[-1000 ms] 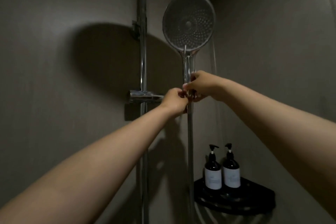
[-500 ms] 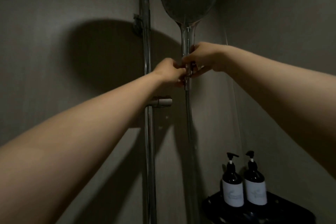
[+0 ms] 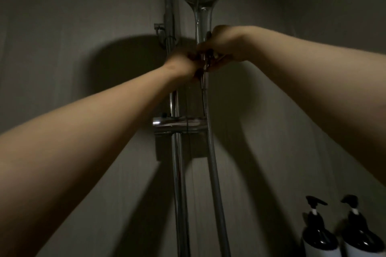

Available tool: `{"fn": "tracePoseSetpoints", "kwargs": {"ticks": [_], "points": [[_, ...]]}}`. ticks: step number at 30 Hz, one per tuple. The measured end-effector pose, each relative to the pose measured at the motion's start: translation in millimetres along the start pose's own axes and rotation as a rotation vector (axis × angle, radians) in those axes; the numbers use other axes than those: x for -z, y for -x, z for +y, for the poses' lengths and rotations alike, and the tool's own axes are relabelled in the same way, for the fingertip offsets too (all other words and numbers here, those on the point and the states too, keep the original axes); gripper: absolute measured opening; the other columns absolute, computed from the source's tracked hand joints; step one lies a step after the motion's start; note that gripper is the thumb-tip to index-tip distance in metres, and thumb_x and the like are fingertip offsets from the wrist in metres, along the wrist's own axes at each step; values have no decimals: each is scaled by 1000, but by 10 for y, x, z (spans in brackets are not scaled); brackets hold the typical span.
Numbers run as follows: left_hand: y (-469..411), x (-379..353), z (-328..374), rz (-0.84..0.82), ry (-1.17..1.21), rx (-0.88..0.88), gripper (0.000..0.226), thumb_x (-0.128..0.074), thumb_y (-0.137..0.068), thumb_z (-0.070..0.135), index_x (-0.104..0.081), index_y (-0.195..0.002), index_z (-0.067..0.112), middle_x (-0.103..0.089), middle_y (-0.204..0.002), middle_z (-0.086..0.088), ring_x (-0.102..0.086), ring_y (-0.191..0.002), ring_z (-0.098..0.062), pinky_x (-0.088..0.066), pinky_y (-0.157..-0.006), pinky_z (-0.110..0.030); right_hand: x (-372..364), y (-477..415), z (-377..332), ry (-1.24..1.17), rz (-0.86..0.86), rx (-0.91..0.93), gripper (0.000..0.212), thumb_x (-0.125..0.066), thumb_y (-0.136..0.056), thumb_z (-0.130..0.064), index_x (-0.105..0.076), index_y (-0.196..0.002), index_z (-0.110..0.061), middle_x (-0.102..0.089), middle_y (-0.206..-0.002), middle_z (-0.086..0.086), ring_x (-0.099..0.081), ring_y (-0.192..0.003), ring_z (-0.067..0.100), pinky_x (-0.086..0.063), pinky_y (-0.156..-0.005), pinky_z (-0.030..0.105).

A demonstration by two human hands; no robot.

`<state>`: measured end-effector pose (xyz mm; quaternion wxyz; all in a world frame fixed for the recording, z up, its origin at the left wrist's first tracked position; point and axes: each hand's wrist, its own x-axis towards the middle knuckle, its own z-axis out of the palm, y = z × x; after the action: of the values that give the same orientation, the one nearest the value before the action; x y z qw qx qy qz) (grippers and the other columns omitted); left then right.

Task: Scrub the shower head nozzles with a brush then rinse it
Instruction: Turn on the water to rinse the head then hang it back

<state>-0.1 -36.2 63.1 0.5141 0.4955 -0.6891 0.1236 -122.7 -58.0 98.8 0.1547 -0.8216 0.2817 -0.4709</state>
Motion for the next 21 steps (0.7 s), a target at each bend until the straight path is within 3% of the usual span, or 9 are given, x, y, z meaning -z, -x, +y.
{"fn": "tracePoseSetpoints", "kwargs": {"ticks": [3,7,12,17,21], "points": [[-23,33,-23,18,-20,14,19,-50,-95,16,-58,-111,9,-61,-89,-4,-61,-74,-11,-53,-65,-19,-29,-57,38,-45,-29,42,21,-49,-97,-21,-54,-111,-7,-59,-97,8,-63,-82,17,-56,-78,29],[42,52,-50,3,-78,14,26,-49,-95,14,-56,-119,5,-62,-108,-13,-65,-96,-22,-55,-82,-29,-41,-58,95,-56,-43,78,12,-49,-96,-21,-55,-91,-12,-58,-88,4,-62,-74,14,-55,-68,24],[125,69,-57,-2,-135,27,24,-47,-96,14,-57,-115,3,-61,-86,-3,-61,-76,-11,-53,-72,-21,-100,-70,174,-138,-85,83,17,-46,-98,-24,-52,-86,-13,-56,-89,5,-60,-76,15,-54,-71,25],[162,56,-74,10,-158,48,25,-52,-95,13,-59,-113,-1,-64,-98,-16,-66,-94,-28,-53,-90,-43,-137,-66,221,-165,-93,82,14,-48,-97,-24,-53,-90,-13,-55,-89,5,-60,-73,15,-55,-58,22],[193,56,-82,16,-180,53,24,-52,-95,15,-60,-112,1,-66,-100,-16,-66,-99,-30,-52,-92,-44,-151,-42,225,-173,-96,85,15,-46,-98,-23,-52,-87,-14,-54,-86,4,-59,-71,14,-55,-59,21]]}}
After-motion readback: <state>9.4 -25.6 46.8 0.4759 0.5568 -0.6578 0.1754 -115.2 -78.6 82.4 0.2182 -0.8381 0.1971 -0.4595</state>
